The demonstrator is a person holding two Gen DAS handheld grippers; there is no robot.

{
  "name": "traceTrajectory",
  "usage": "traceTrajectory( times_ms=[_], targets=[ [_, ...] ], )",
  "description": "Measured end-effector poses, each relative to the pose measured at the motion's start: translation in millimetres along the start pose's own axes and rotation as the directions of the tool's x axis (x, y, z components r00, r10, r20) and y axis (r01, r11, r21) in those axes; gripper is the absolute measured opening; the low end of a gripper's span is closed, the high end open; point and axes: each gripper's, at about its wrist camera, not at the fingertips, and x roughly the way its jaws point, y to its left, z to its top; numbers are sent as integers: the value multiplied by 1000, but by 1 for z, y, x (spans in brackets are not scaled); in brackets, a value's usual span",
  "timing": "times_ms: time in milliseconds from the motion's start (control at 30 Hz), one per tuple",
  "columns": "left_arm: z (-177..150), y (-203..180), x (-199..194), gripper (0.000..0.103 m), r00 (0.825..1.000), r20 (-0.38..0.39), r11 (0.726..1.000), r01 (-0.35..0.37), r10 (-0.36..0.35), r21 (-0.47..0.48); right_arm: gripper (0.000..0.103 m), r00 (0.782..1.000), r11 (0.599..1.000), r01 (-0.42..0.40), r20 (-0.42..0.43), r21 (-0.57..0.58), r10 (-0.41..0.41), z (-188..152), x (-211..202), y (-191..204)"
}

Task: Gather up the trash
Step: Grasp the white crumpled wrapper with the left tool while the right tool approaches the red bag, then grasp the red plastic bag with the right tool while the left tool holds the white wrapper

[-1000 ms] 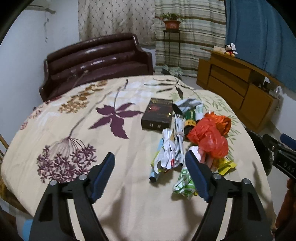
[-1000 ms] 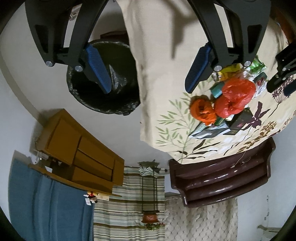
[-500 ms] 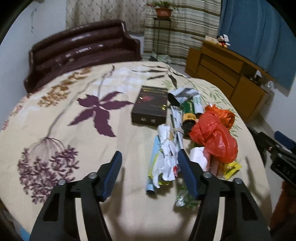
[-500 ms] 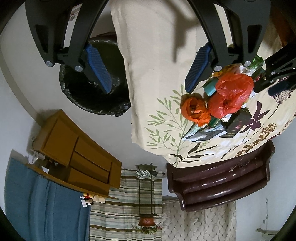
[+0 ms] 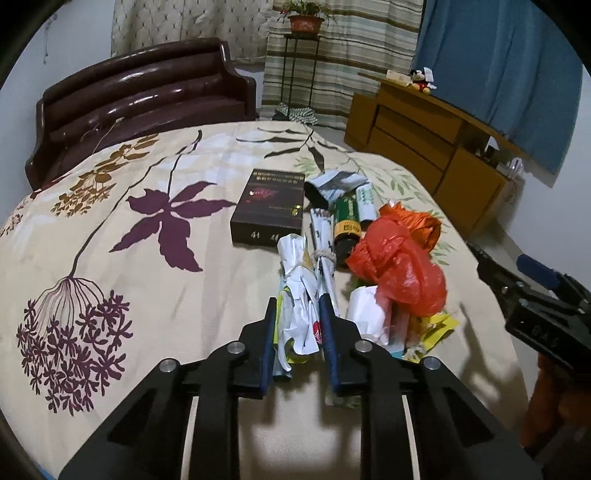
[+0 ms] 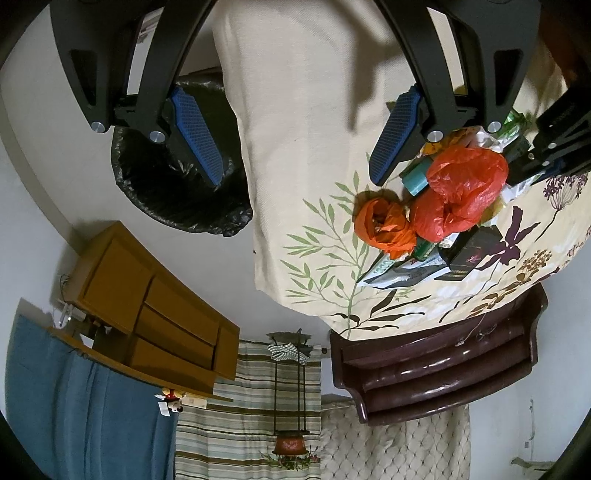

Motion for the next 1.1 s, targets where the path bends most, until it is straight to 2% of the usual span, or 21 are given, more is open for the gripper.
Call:
traceTrajectory(
  times_ms=[200, 467, 667, 767, 867, 1100],
  targets=[
    [5, 2, -13, 23, 999, 35, 1000, -4, 4, -12, 80, 1000, 1000, -6, 6, -2, 6, 1, -2, 2],
    [8, 21, -26, 23, 996, 73, 998, -58, 60, -32, 80, 999, 999, -36, 18, -21, 37, 7, -9, 17],
    [7, 41, -33, 23, 991, 91, 994, -93, 98, -56, 80, 996, 996, -74, 41, -53, 76, 15, -14, 41],
    [5, 51, -35, 23, 990, 91, 992, -104, 110, -71, 73, 994, 993, -96, 44, -74, 100, 19, -14, 57],
    [3, 60, -35, 23, 989, 89, 991, -108, 116, -84, 73, 991, 988, -125, 39, -93, 129, 23, -11, 74],
    [1, 77, -35, 23, 988, 92, 988, -113, 123, -108, 72, 993, 983, -115, 6, -140, 117, 27, 6, 100]
  ],
)
